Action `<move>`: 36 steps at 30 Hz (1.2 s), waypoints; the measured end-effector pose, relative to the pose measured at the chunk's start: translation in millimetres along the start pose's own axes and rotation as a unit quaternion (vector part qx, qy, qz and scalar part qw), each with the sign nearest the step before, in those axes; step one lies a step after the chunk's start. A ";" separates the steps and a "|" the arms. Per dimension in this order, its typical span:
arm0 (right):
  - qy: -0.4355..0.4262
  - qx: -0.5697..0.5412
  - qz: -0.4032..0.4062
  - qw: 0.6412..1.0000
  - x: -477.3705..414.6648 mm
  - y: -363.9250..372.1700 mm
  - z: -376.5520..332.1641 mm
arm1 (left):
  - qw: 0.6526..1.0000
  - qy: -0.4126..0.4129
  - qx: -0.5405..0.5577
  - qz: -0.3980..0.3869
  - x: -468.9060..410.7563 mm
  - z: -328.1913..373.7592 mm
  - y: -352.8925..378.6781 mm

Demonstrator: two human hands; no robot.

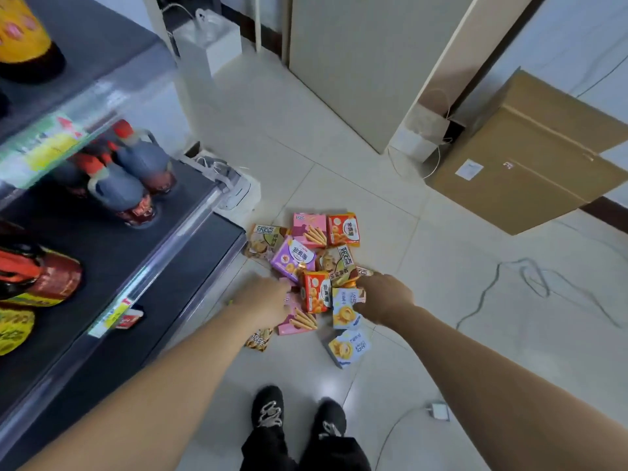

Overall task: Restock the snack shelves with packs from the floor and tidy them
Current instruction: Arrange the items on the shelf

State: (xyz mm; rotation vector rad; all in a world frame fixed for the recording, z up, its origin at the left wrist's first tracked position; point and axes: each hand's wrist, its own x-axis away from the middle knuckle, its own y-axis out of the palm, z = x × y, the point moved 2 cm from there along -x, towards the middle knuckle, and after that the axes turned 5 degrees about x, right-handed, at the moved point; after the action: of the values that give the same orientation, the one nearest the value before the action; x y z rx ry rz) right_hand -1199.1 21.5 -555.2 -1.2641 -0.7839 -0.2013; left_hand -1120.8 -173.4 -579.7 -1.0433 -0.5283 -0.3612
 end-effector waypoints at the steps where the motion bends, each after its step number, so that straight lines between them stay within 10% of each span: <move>1: 0.002 -0.006 -0.005 1.000 -12.1 8.5 3.2 | 1.000 -0.001 0.003 -0.007 -14.8 -2.0 7.4; 27: 0.086 -0.237 -0.138 0.958 -346.6 363.4 0.7 | 0.992 0.022 -0.127 0.012 -398.4 -97.7 275.2; 30: 0.148 -0.423 -0.197 0.872 -361.4 378.5 -8.5 | 0.994 0.019 -0.103 0.031 -414.3 -102.5 285.4; 34: 0.253 -0.709 -0.247 0.610 -367.9 375.9 -22.7 | 1.000 -0.016 -0.011 0.024 -422.3 -103.1 288.6; 36: 0.284 -0.749 -0.222 0.556 -370.7 372.2 -24.6 | 0.999 -0.032 0.027 0.015 -420.3 -103.2 285.3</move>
State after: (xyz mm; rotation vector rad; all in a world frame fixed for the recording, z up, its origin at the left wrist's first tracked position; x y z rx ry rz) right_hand -1257.2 17.5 -1077.9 -2.3110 -0.1506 -1.9510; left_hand -1292.1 -118.1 -1065.8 -1.0121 -0.5771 -0.2869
